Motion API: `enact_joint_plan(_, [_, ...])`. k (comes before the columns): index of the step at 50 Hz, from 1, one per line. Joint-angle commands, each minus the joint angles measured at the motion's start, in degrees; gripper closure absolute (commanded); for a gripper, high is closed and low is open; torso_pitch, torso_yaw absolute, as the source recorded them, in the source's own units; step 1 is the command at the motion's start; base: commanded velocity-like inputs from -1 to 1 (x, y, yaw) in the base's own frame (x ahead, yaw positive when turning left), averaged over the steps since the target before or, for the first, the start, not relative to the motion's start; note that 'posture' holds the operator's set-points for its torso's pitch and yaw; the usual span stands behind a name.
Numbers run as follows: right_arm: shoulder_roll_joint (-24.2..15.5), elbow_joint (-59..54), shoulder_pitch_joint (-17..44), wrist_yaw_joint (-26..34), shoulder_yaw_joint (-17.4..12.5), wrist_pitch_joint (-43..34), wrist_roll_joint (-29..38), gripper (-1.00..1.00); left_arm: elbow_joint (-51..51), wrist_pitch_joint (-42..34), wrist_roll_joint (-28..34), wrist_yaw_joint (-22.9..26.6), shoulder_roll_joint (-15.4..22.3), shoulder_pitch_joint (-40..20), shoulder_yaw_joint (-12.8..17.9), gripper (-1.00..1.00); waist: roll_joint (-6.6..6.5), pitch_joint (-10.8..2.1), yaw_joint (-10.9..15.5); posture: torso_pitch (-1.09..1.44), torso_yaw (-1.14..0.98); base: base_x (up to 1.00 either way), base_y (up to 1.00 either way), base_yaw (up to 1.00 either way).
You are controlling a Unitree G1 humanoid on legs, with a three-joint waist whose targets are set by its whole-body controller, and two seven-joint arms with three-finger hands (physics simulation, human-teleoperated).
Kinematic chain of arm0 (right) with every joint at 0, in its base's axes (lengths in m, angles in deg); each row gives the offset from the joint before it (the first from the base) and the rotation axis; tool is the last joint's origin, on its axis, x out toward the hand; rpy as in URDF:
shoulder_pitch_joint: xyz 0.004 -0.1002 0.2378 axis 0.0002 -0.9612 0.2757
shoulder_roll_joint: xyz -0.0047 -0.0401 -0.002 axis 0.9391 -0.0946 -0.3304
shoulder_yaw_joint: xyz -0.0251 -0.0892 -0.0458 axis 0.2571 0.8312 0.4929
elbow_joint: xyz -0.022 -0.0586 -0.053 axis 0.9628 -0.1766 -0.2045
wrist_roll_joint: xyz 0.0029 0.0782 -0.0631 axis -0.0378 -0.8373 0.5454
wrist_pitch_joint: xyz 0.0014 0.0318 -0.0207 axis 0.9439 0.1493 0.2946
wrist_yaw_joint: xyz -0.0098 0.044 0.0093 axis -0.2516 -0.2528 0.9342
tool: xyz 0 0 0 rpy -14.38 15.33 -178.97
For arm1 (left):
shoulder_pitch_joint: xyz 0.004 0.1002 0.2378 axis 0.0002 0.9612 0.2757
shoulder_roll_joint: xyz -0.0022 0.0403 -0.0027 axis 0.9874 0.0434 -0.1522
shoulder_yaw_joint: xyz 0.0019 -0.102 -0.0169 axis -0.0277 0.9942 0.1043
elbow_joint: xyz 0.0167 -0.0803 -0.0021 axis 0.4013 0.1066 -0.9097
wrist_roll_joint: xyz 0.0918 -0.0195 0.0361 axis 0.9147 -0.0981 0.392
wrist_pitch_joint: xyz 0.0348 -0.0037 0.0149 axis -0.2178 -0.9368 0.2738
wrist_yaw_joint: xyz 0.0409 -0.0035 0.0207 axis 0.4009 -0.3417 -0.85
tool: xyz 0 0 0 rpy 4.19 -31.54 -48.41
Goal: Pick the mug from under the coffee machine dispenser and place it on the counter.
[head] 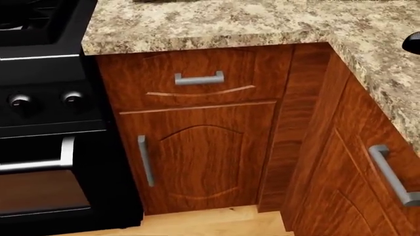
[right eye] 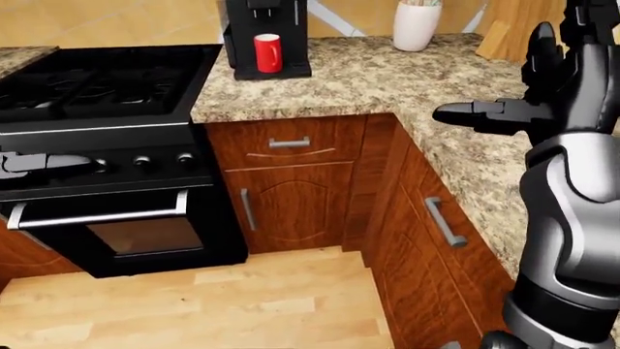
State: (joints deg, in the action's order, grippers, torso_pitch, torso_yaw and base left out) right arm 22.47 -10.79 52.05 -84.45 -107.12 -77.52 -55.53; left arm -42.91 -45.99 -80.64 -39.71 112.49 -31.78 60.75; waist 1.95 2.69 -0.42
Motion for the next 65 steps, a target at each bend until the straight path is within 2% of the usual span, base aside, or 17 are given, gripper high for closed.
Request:
enact_joint_plan(1, [-0.9, 2.1, 1.8, 0.3, 0.0, 1.7, -0.2, -1.00, -1.4, 1.7, 0.5, -0.5, 1.2, -1.3, 1.7, -1.00, 0.11, -1.27, 0.5, 0.00, 0.00, 0.08, 0.00, 0.00])
enact_joint_plan(6, [-1.0, 2.0, 1.8, 0.3, 0.0, 1.7, -0.2, -1.00, -1.3, 1.9, 0.5, -0.6, 1.3, -1.1, 1.7, -1.00, -3.09, -0.33, 0.3, 0.00, 0.00, 0.08, 0.00, 0.00])
enact_joint_plan(9, [-1.0, 1.9, 1.8, 0.3, 0.0, 1.7, -0.2, -1.00, -1.3, 1.8, 0.5, -0.6, 1.4, -1.3, 1.7, -1.00, -6.40, -1.84, -0.3, 0.00, 0.00, 0.08, 0.00, 0.00])
enact_joint_plan(17, [-1.1, 1.9, 1.9, 0.3, 0.1, 1.7, -0.1, -1.00, -1.3, 1.7, 0.3, -0.6, 1.6, -1.3, 1.9, -1.00, -2.83, -0.85, 0.6, 0.00, 0.00, 0.09, 0.00, 0.00])
enact_joint_plan(21, [-1.1, 2.0, 1.9, 0.3, 0.0, 1.6, -0.1, -1.00, -1.2, 1.8, 0.3, -0.6, 1.7, -1.2, 2.0, -1.00, 2.33, -1.57, 0.9, 0.00, 0.00, 0.09, 0.00, 0.00])
enact_joint_plan(22, [-1.1, 2.0, 1.9, 0.3, 0.0, 1.5, -0.2, -1.00, -1.3, 1.7, 0.2, -0.6, 1.7, -1.3, 2.0, -1.00, 0.69, -0.95, 0.5, 0.00, 0.00, 0.09, 0.00, 0.00])
enact_joint_plan(30, [-1.2, 2.2, 2.0, 0.4, 0.0, 1.4, 0.1, -1.00, -1.4, 1.4, 0.1, -0.7, 1.8, -1.4, 2.1, -1.00, -1.88, -0.31, 0.5, 0.00, 0.00, 0.09, 0.00, 0.00])
enact_joint_plan(34, [-1.3, 2.2, 2.1, 0.3, -0.1, 1.3, 0.0, -1.00, -1.4, 1.4, 0.1, -0.8, 1.9, -1.4, 2.1, -1.00, -7.39, -1.51, 0.0, 0.00, 0.00, 0.10, 0.00, 0.00])
enact_joint_plan(35, [-1.4, 2.3, 2.1, 0.3, -0.1, 1.2, -0.1, -1.00, -1.4, 1.3, 0.0, -0.8, 2.0, -1.5, 2.2, -1.00, -4.96, -1.04, 0.6, 0.00, 0.00, 0.09, 0.00, 0.00])
enact_joint_plan(37, [-1.3, 2.3, 2.0, 0.3, 0.0, 1.3, 0.0, -1.00, -1.5, 1.4, 0.0, -0.7, 2.0, -1.3, 2.3, -1.00, -5.61, -0.98, 0.6, 0.00, 0.00, 0.10, 0.00, 0.00])
enact_joint_plan(43, [-1.2, 2.1, 2.0, 0.3, 0.0, 1.5, 0.1, -1.00, -1.3, 1.6, 0.0, -0.8, 1.9, -1.2, 2.2, -1.00, -2.46, -0.78, 0.8, 0.00, 0.00, 0.10, 0.00, 0.00])
enact_joint_plan(47, [-1.3, 2.3, 2.0, 0.3, 0.0, 1.3, 0.1, -1.00, -1.3, 1.7, 0.1, -0.7, 1.9, -1.1, 2.2, -1.00, 2.40, -1.06, 1.0, 0.00, 0.00, 0.10, 0.00, 0.00])
enact_joint_plan(48, [-1.3, 2.4, 2.0, 0.3, -0.1, 1.2, 0.1, -1.00, -1.3, 1.7, 0.1, -0.7, 1.8, -1.1, 2.2, -1.00, 0.21, -0.88, 0.5, 0.00, 0.00, 0.10, 0.00, 0.00])
enact_joint_plan(50, [-1.3, 2.2, 2.0, 0.3, -0.1, 1.4, 0.1, -1.00, -1.3, 1.6, 0.1, -0.8, 1.9, -1.2, 2.3, -1.00, 1.00, -0.99, 0.6, 0.00, 0.00, 0.10, 0.00, 0.00])
enact_joint_plan(56, [-1.4, 2.1, 2.1, 0.3, -0.2, 1.4, 0.0, -1.00, -1.5, 1.4, 0.1, -0.9, 1.9, -1.3, 2.1, -1.00, -2.16, -0.20, 0.4, 0.00, 0.00, 0.10, 0.00, 0.00])
enact_joint_plan(60, [-1.4, 2.1, 2.0, 0.3, -0.1, 1.4, 0.0, -1.00, -1.6, 1.5, 0.1, -0.9, 1.9, -1.2, 2.2, -1.00, -6.49, -1.75, -0.4, 0.00, 0.00, 0.10, 0.00, 0.00])
enact_joint_plan(65, [-1.4, 2.2, 2.0, 0.3, -0.1, 1.4, 0.0, -1.00, -1.8, 1.4, 0.1, -0.8, 1.8, -1.0, 2.3, -1.00, -4.49, -1.26, 0.5, 0.00, 0.00, 0.10, 0.00, 0.00])
